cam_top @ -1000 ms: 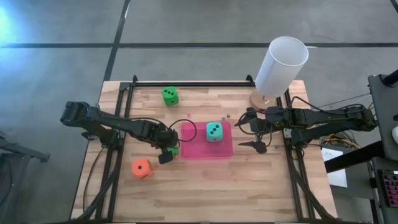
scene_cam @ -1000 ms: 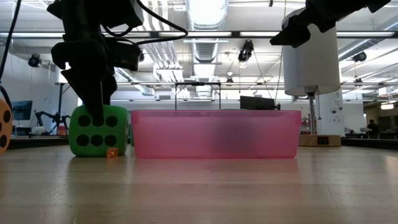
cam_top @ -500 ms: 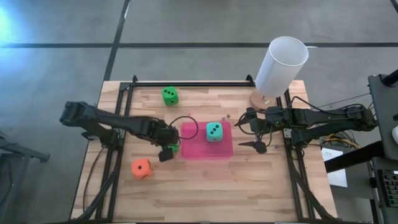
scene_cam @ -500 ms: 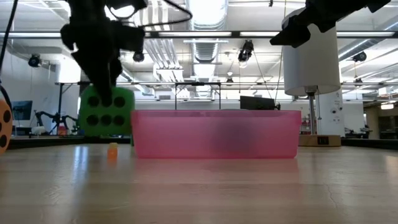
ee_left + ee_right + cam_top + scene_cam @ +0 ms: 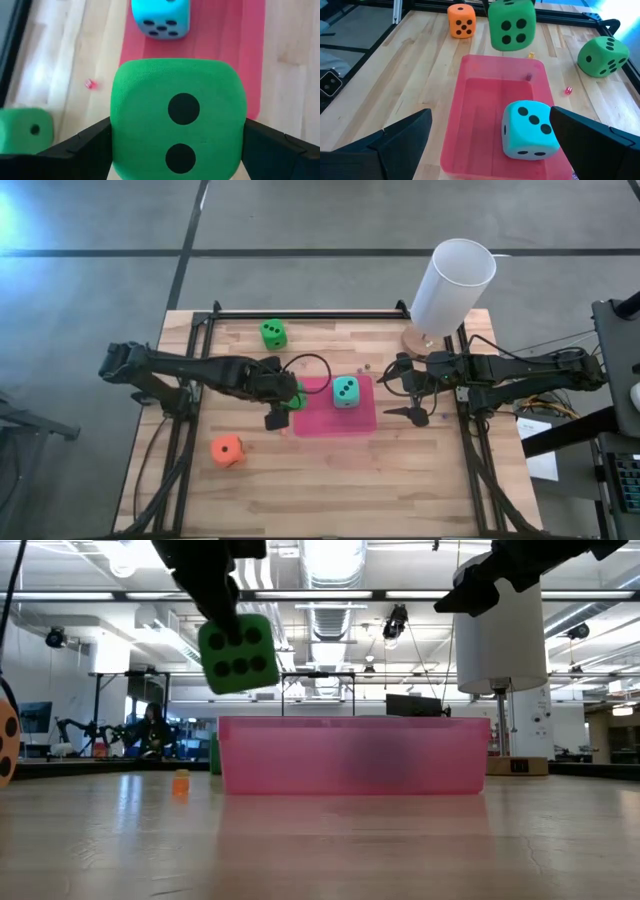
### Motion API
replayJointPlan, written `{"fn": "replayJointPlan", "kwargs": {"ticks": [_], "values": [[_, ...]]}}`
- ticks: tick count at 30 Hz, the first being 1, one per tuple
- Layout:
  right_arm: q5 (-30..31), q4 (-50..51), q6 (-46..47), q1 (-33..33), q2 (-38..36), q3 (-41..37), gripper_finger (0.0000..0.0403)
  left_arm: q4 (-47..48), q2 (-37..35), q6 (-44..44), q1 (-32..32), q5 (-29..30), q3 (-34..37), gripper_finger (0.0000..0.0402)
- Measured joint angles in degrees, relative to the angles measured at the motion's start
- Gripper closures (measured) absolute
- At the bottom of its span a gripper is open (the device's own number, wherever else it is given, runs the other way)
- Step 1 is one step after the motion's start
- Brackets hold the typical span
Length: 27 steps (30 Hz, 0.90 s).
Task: Pick & Place Dice
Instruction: Put the bottom large green die into the pink bin
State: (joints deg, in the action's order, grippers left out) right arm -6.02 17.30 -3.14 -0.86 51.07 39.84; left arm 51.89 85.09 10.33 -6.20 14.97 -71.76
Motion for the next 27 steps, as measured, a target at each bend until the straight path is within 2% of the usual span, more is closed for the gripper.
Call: {"fn": "replayJointPlan", "kwargs": {"ticks": [5,12,16,20,27], "values": [[0.0,0.0,0.0,0.0,0.0,0.0,0.0003,-5.4,3.2,-5.4,1.8,-0.1,-0.2,0.0048],[0.0,0.0,0.1,0.0,0.0,0.0,0.0003,-10.5,8.7,-10.6,4.9,-5.1,-1.9,0.0036],[0.0,0.0,0.1,0.0,0.0,0.0,0.0003,-10.6,11.1,-11.0,6.3,-9.3,-2.3,0.0030],[0.0,0.0,0.1,0.0,0.0,0.0,0.0003,-12.2,11.7,-11.6,7.8,-11.8,-2.0,0.0007],[0.0,0.0,0.0,0.0,0.0,0.0,0.0003,-13.9,12.7,-12.1,9.6,-12.2,-2.0,0.0005]]}}
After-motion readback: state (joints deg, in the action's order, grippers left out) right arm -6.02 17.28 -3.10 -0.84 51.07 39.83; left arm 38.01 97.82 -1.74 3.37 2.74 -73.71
